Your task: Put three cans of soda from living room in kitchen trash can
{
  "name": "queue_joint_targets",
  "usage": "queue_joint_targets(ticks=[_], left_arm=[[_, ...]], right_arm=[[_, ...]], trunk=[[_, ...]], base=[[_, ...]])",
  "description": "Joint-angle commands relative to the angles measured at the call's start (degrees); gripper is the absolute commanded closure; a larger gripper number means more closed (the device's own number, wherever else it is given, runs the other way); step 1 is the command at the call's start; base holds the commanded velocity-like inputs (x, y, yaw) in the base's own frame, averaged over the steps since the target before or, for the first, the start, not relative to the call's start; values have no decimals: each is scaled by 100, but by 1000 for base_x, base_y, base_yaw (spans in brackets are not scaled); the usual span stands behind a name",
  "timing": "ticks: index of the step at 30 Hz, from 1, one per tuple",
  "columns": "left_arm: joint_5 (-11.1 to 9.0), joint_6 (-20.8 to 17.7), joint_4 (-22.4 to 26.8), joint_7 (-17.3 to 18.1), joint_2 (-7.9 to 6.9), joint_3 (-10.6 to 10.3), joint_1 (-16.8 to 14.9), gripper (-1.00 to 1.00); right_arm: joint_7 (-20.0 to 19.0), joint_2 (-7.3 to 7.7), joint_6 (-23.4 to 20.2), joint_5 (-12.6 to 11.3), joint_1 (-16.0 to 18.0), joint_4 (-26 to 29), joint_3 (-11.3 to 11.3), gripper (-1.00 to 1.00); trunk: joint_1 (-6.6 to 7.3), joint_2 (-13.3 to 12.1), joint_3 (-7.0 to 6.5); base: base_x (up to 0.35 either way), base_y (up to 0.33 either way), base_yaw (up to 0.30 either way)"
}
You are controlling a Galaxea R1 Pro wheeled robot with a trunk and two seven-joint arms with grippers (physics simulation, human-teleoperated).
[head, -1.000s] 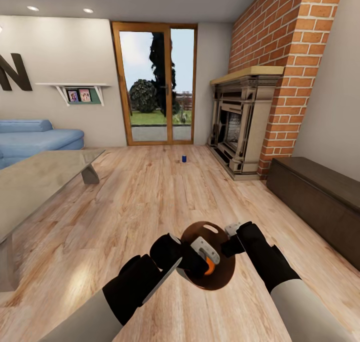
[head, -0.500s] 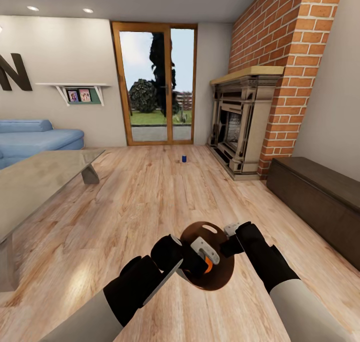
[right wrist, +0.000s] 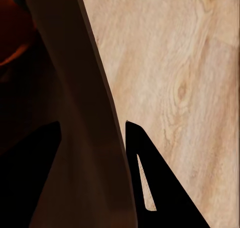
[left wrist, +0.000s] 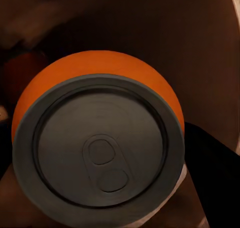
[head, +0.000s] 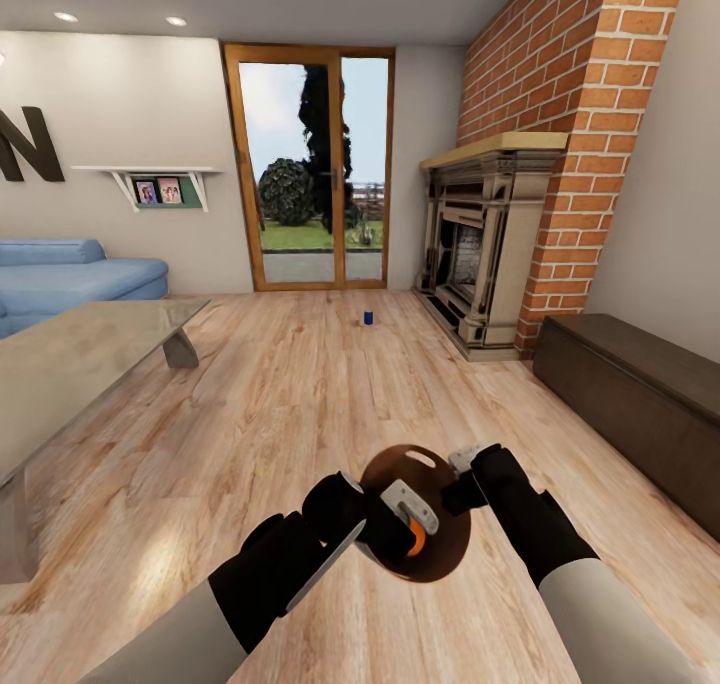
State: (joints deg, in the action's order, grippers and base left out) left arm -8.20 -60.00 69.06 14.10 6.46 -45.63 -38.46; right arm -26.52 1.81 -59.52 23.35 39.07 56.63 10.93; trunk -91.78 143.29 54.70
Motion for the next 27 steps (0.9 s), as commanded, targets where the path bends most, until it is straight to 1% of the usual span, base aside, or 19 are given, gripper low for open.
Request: queue_joint_targets(ticks=[1,19,20,27], left_arm=[[223,0,-163,-29,-5,2,0,100],[223,0,-408,-64,2,2,-3,100],[223,0,-412,-65,0,2,-3,-100],[223,0,-425,-87,-4,2,-3,-100]], right_arm=[[-29,0,-48,-261,4,37,2,100],[-29,-14,-48,-261,4,38,18,100],[-29,-14,-48,-261,4,38,20,100],[-29,-14,-48,-261,4,33,23,100]], trunk=[[1,1,-1],[1,1,-1],[1,1,-1],[1,1,-1]], base=[[0,0,0],[0,0,0],[0,0,0],[0,0,0]])
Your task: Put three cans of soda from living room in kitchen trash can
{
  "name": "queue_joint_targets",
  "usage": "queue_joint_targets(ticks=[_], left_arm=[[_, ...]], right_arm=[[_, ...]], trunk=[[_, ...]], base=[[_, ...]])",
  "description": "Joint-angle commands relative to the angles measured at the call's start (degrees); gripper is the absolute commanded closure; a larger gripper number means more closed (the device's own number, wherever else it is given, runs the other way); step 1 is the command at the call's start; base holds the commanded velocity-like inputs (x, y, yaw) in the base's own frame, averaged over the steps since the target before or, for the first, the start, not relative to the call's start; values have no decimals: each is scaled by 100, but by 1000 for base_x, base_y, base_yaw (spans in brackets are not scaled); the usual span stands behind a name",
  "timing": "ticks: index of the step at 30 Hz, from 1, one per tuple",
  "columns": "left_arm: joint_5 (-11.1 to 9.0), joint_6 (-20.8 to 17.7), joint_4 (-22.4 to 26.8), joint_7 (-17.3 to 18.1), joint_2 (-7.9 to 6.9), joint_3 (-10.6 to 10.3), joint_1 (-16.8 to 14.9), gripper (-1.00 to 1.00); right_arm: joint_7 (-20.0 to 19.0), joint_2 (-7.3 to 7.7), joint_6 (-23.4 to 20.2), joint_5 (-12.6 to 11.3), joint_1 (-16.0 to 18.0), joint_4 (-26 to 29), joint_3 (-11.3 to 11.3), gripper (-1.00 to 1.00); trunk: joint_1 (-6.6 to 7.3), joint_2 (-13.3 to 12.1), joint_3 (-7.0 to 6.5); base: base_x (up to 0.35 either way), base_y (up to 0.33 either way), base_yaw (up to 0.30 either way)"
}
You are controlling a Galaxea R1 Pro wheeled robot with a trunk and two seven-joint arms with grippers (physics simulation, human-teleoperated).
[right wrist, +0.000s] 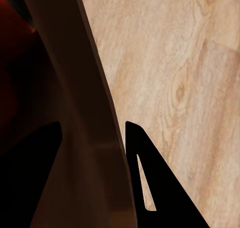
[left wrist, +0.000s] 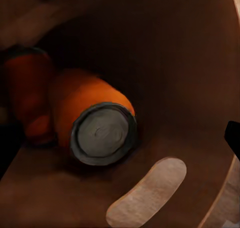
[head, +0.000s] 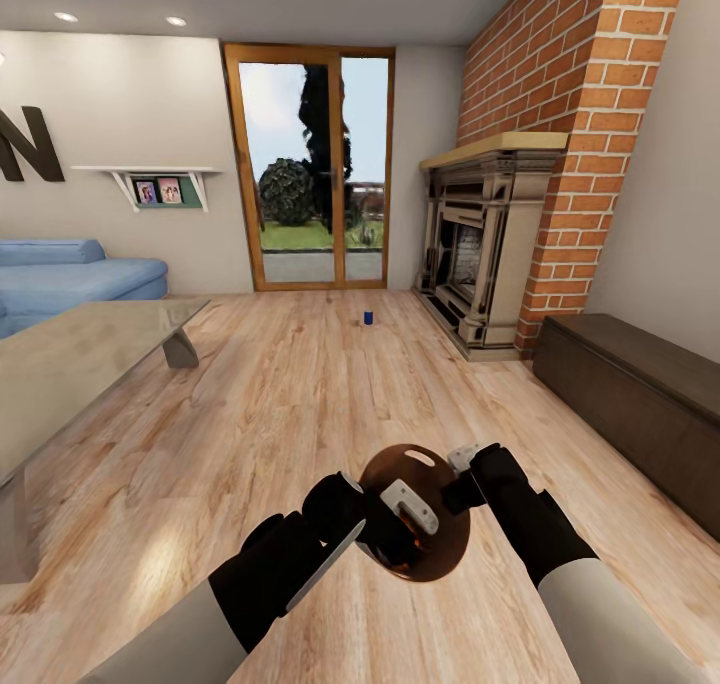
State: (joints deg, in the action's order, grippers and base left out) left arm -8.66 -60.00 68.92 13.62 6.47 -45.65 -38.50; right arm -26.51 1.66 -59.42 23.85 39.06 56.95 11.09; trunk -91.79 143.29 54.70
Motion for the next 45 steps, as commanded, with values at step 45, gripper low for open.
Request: queue_joint_targets(ticks=[45], left_arm=[[159,1066,1810,3472,-1404,2079,732,-100]], right_arm=[[-30,17,-58,-310,5,-8,-53,100]], trunk=[[1,1,-1]], base=[[0,0,0]])
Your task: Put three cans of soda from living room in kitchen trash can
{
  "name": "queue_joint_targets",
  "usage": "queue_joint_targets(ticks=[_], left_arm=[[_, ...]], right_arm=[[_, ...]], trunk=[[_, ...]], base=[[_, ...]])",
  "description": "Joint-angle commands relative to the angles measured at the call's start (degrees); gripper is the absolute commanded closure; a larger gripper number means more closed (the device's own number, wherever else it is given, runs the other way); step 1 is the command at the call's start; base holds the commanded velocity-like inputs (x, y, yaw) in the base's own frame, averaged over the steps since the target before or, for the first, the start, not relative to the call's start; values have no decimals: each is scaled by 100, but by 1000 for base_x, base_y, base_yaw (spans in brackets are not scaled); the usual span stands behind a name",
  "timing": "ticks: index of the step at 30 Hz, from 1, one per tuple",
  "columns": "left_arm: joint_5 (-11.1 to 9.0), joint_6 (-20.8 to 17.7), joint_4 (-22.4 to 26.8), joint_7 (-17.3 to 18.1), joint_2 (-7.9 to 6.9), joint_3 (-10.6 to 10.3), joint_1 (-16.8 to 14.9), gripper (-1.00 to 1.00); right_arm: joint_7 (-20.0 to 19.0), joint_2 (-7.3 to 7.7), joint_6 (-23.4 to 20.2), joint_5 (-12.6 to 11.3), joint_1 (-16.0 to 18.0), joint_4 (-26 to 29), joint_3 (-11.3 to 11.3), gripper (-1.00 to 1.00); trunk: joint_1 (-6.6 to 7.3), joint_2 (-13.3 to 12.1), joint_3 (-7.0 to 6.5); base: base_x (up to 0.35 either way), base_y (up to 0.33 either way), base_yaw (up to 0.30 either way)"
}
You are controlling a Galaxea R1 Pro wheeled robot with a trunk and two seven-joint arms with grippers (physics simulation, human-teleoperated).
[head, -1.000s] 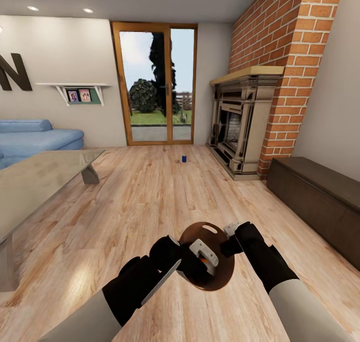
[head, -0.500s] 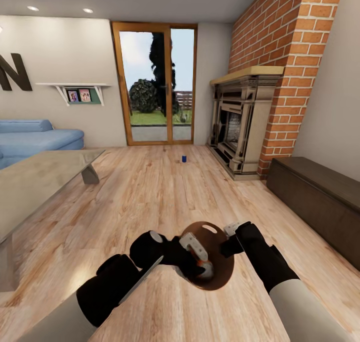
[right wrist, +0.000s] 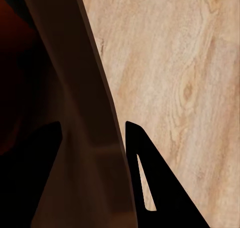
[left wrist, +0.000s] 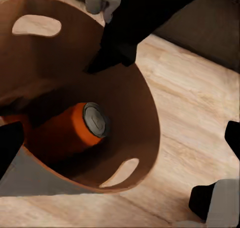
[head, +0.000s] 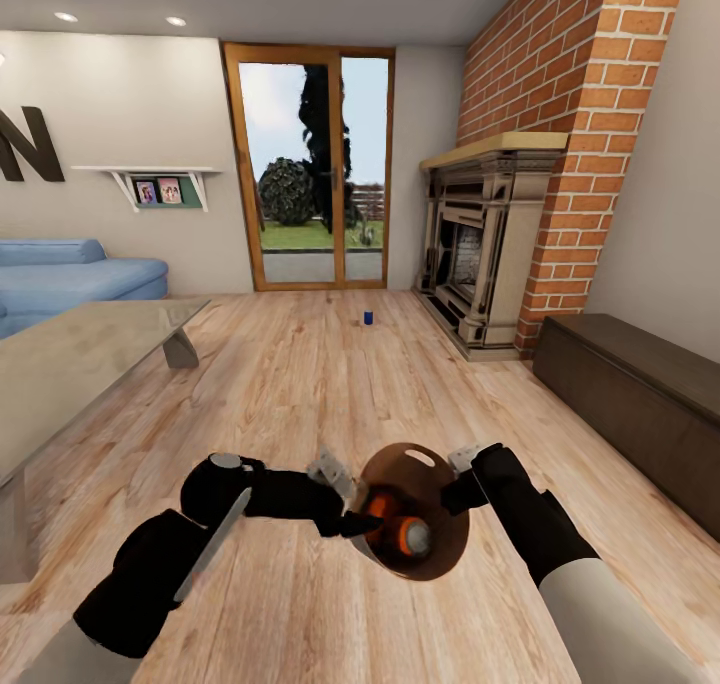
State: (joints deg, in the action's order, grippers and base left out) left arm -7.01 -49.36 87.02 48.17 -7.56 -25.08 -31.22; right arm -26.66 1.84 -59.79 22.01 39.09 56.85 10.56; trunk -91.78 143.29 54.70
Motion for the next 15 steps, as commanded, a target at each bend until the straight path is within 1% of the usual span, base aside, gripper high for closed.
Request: queue_joint_targets(ticks=[1,2,3,4,5,7,9,10,12,14,15], left_arm=[[-1,87,0,283,-28,256,39,-100],[15,224,-7,781,-87,732,89,-100],[25,275,-15,1009,-113,963,106,-100],[51,400,-119,1700,-211,1816,148,-100],[60,434,-185,1873,-254,2156,159,-100],[71,460,-251,1962,-297,2458,165,-100],[93,507,-343,1958,-332,2714,170,-100],[173,602,-469,1842,-355,2908,173,-100],[308,750,-609,1635,-369,3039,174,-100],[451,932,-757,1367,-379,3123,175,-100],[557,1132,-933,1052,-385,3180,176,-100]], right_arm=[[-15,-1,-21,-127,2,2,-1,100],[-15,0,-21,-127,2,2,-1,100],[-15,0,-21,-127,2,2,-1,100],[-15,0,-21,-127,2,2,-1,100],[-15,0,-21,-127,2,2,-2,100],[-15,0,-21,-127,2,2,-3,100],[-15,4,-21,-127,2,2,-6,100],[-15,10,-21,-129,2,2,-8,100],[-15,21,-21,-133,2,2,-10,100],[-15,34,-21,-137,2,2,-14,100],[-15,49,-21,-140,2,3,-21,100]], trunk=[[1,0,-1],[1,0,-1],[1,0,-1],[1,0,-1],[1,0,-1],[1,0,-1],[1,0,-1],[1,0,-1],[1,0,-1],[1,0,-1],[1,0,-1]], base=[[0,0,0],[0,0,0],[0,0,0],[0,0,0],[0,0,0],[0,0,0],[0,0,0],[0,0,0],[0,0,0],[0,0,0],[0,0,0]])
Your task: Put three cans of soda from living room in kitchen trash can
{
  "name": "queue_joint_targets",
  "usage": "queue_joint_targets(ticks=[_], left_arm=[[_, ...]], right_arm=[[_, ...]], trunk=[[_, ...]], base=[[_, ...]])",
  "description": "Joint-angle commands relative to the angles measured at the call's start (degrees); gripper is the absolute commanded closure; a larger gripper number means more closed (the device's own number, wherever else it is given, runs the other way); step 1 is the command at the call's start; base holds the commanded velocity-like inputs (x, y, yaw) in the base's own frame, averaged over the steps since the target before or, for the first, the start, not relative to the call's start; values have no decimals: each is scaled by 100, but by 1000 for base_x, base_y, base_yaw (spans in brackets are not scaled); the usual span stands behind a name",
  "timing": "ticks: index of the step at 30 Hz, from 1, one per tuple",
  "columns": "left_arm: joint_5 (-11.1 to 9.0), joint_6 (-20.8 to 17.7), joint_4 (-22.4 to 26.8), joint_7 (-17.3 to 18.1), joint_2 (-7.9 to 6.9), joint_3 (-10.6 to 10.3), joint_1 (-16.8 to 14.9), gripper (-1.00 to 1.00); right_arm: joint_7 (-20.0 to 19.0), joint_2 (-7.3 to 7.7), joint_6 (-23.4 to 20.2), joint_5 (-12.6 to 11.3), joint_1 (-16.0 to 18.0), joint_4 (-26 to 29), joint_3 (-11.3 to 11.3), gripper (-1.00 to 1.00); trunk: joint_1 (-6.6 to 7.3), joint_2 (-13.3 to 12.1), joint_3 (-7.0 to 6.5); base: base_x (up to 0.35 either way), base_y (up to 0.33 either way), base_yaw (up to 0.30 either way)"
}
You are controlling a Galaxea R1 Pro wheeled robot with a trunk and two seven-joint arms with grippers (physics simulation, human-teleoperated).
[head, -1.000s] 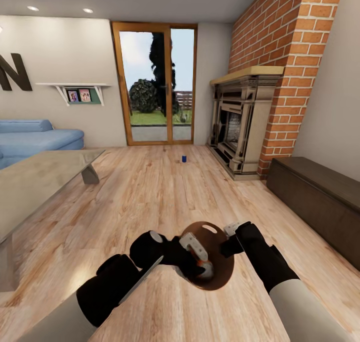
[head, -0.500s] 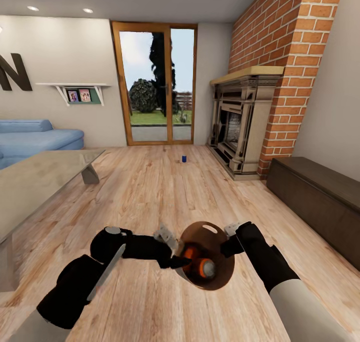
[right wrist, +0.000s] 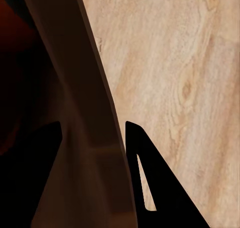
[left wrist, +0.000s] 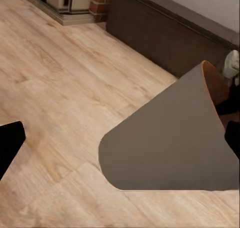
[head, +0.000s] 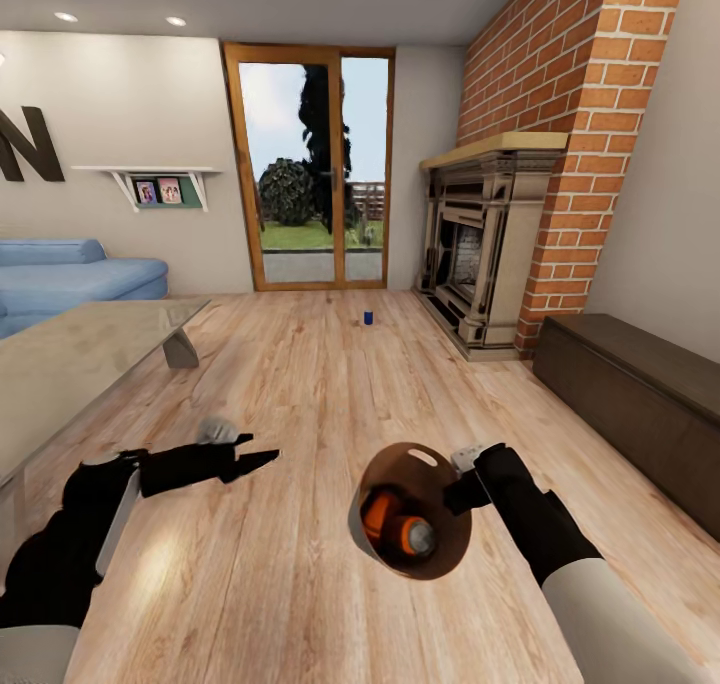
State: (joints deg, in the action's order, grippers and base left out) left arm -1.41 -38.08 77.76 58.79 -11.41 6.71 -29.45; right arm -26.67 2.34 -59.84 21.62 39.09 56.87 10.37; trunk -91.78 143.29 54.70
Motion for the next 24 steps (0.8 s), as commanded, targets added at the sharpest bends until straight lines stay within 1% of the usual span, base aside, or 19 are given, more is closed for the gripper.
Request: queue_joint_targets(ticks=[1,2,3,4,5,6,7,9,11,12,14,15,16,17,20,24], left_arm=[[34,110,-107,-180,-2,22,0,-100],[88,332,-331,-523,-5,53,0,-100],[135,684,-684,-1050,-3,86,1,-100],[145,800,-803,-1230,-3,93,1,-100],[159,1031,-1031,-1584,-2,103,1,-100],[165,1146,-1142,-1745,-2,106,1,-100],[172,1392,-1378,-2037,0,110,1,-100],[178,1683,-1630,-2314,25,100,1,-100],[200,2011,-1873,-2646,44,90,1,-100],[244,2326,-2102,-3025,59,82,1,-100],[272,2593,-2345,-3360,69,77,1,-100],[254,2554,-2306,-3321,102,44,-31,-100],[256,2521,-2272,-3289,112,12,-63,-100],[258,2488,-2256,-3257,104,-20,-92,-100],[258,2391,-2256,-3160,104,-110,-92,-100],[258,2261,-2256,-3079,104,-110,-92,-100]], right_arm=[[-16,9,-16,-103,2,3,-11,100],[-15,29,-16,-106,2,5,-63,100],[-19,55,-16,-106,-4,12,-206,100],[-18,62,-16,-102,-6,16,-249,100],[-18,76,-16,-99,-11,20,-319,100],[-21,85,-16,-98,-14,21,-345,100],[-38,110,-16,-101,-19,30,-382,100],[-56,178,-16,-104,-29,46,-406,100],[-79,287,-16,-110,-39,58,-421,100],[-98,401,-16,-115,-46,65,-430,100],[-107,504,-16,-118,-53,72,-438,100],[-127,471,59,75,-22,102,-405,100],[-149,466,129,353,7,110,-374,100],[-172,468,133,500,38,138,-372,100],[-248,468,133,708,109,228,-372,100],[-353,468,133,888,109,352,-372,100]], trunk=[[1,1,-1],[1,1,-1],[1,1,-1],[1,1,-1],[1,1,-1],[1,1,-1],[1,1,-1],[1,1,-1],[1,1,-1],[1,1,-1],[1,1,-1],[0,1,0],[0,1,0],[0,1,0],[0,1,0],[0,1,0]], base=[[0,0,0],[0,0,0],[0,0,0],[0,0,0],[0,0,0],[0,0,0],[0,0,0],[0,0,0],[0,0,0],[0,0,0],[0,0,0],[0,0,0],[0,0,0],[0,0,0],[0,0,0],[0,0,0]])
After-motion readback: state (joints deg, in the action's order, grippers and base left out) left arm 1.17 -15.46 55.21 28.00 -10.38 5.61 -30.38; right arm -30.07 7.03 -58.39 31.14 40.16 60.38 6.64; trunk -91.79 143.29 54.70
